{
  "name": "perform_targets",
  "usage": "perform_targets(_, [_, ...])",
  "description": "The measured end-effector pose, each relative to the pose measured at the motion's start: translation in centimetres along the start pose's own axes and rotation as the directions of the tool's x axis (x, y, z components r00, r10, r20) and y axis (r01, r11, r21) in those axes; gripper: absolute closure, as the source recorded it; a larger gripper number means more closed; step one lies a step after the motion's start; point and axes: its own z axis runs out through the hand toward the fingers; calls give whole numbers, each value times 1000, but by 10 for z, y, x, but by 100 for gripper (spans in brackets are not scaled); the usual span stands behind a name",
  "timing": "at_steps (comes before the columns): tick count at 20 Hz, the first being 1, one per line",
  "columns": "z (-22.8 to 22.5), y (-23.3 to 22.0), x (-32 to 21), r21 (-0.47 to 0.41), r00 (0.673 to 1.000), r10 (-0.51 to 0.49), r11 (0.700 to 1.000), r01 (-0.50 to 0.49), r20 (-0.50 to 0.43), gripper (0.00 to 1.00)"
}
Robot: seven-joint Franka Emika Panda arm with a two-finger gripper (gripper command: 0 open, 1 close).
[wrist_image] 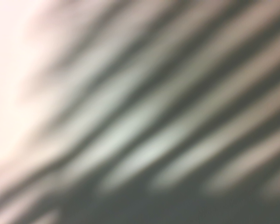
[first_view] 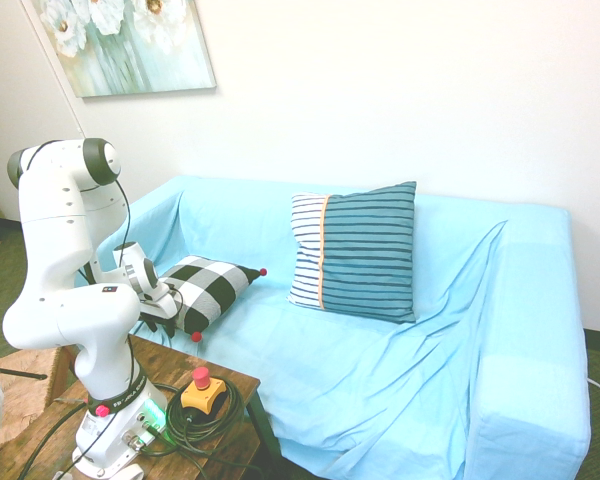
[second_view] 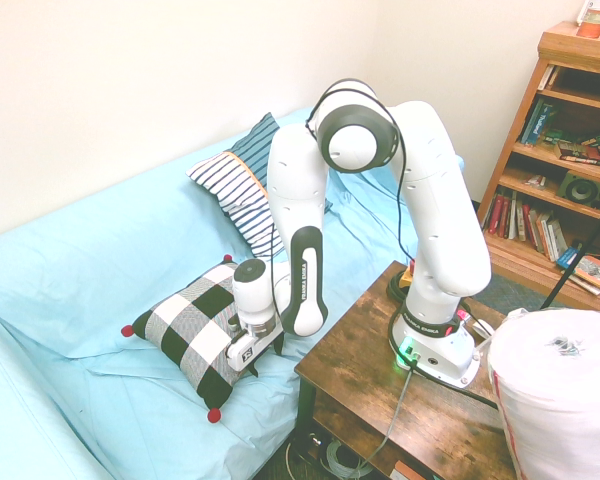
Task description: Stand the pillow up
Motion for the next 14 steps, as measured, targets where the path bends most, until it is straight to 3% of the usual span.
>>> perform_targets(6, [-23,-30,34,47,1000,-5,999,6,-27,0])
perform_targets(14, [-134,-111,108,134,993,4,991,12,-116,0])
